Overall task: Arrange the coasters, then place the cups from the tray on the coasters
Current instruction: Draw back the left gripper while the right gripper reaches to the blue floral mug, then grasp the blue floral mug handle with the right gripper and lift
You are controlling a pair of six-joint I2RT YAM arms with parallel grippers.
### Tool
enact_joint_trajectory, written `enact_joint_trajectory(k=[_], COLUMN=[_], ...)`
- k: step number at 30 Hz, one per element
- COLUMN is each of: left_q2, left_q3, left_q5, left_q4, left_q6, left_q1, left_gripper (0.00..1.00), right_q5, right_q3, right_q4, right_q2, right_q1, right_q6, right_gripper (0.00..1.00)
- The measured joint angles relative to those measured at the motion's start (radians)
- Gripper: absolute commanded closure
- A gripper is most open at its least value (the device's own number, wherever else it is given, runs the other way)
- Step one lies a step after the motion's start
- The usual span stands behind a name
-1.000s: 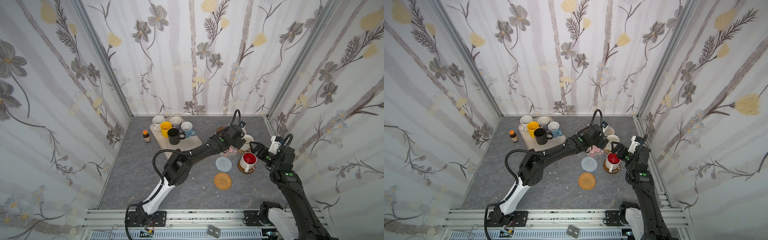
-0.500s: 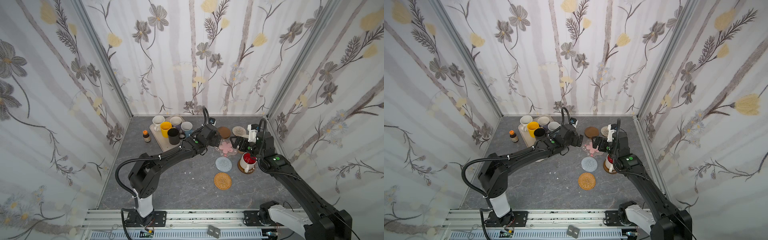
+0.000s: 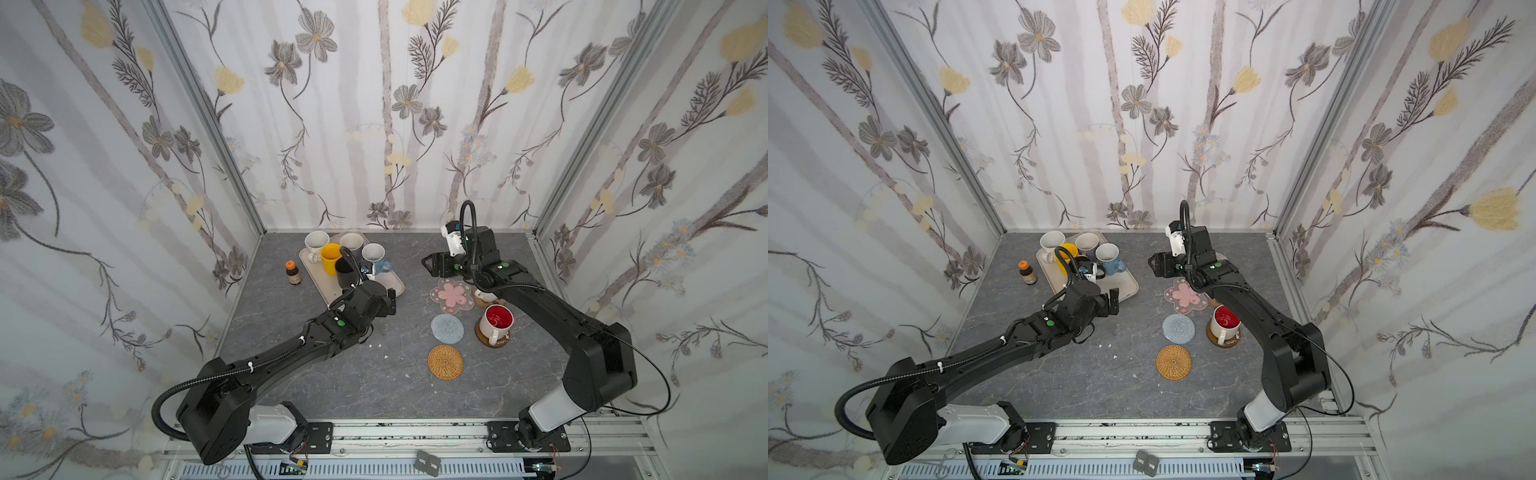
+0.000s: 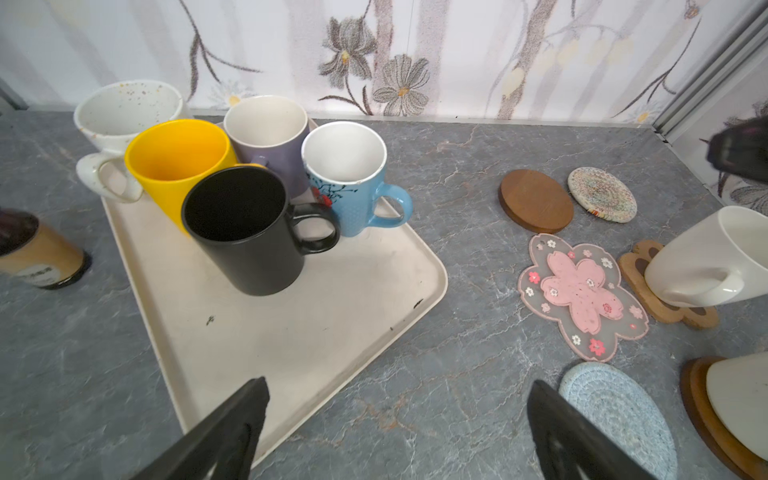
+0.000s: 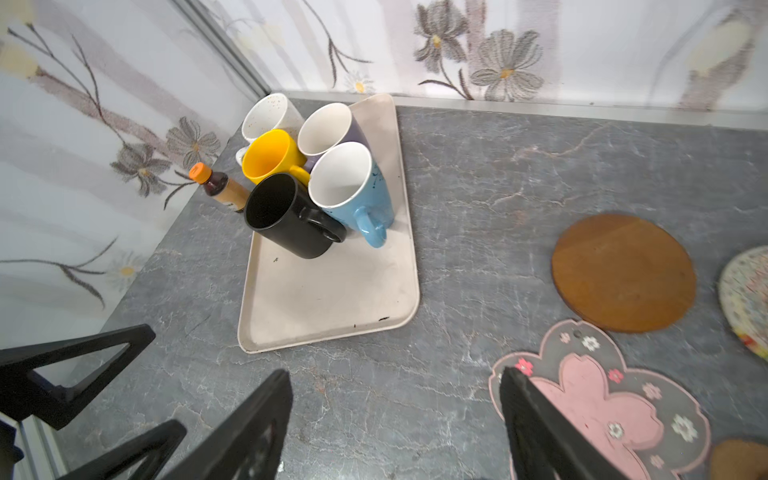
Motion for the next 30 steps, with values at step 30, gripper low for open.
enact_joint_trajectory(k=[30], left_q2=[-0.279], left_q3=[-0.215], left_q5=[0.045], left_q4=[0.011], left_q6=[-0.137], left_q1=[0.058], left_gripper=[0.00], right_q5=[-0.023], right_q3=[0.771], right_q4=[-0.302], right_q2=[0.723], right_q1=[0.110], right_q6=[-0.309], right_gripper=[0.34])
